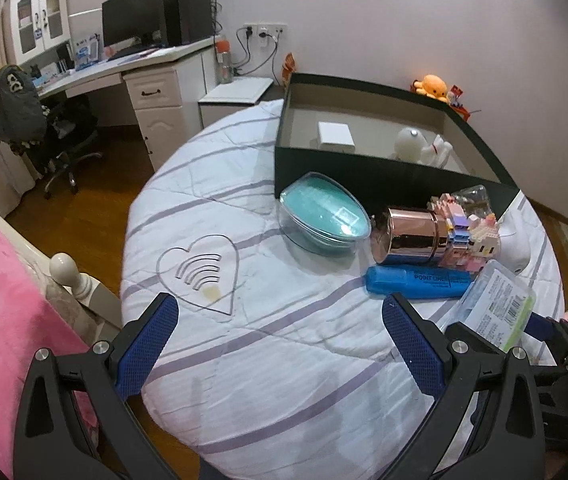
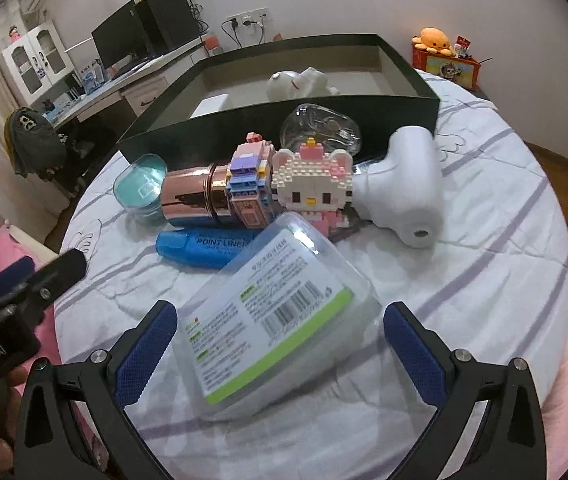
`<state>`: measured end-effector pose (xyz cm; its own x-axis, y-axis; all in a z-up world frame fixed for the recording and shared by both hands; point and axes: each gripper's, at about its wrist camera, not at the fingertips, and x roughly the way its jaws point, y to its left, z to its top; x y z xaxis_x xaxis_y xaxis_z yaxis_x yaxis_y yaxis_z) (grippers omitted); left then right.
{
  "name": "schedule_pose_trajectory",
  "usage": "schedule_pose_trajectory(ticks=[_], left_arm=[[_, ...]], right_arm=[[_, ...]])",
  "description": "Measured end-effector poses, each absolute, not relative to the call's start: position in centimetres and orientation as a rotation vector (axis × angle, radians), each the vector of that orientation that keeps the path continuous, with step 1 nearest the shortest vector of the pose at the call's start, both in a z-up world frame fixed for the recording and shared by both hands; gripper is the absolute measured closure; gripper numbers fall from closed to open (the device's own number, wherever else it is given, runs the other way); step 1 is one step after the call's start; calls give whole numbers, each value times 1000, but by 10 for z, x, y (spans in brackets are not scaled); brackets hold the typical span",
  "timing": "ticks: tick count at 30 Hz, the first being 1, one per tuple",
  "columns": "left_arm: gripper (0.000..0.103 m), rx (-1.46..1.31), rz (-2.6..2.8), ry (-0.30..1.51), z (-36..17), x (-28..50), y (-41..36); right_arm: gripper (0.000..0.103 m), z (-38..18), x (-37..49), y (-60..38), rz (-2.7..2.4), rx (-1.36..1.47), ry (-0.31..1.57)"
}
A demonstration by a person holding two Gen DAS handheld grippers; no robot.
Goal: Organize rigid objects
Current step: 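Move the right tool to the clear green-labelled plastic box and grasp it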
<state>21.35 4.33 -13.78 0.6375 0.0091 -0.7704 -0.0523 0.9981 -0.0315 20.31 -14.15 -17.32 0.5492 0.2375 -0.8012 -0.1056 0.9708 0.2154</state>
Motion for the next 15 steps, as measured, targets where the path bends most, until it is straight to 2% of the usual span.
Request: schedule_pose_trajectory(ticks=[4, 7, 10, 12, 14, 15], left_arm=[[0, -57, 20, 872, -139, 217, 42], [0, -57, 22, 870, -141, 220, 43], [0, -49, 30, 878, -143, 225, 42], [0, -53, 30, 876, -143, 227, 41], [0, -37, 38, 875, -144, 231, 40], [0, -32, 39, 876, -145, 234, 39]], right_arm=[[0, -175, 209, -142, 230, 164, 971], [9, -175, 209, -143, 261, 178, 960], [11, -172, 209, -141, 267, 154, 952], [18, -170, 209, -144, 274, 156, 945], [30, -165, 208, -151, 280, 177, 929], [31, -163, 209, -154, 284, 187, 929]])
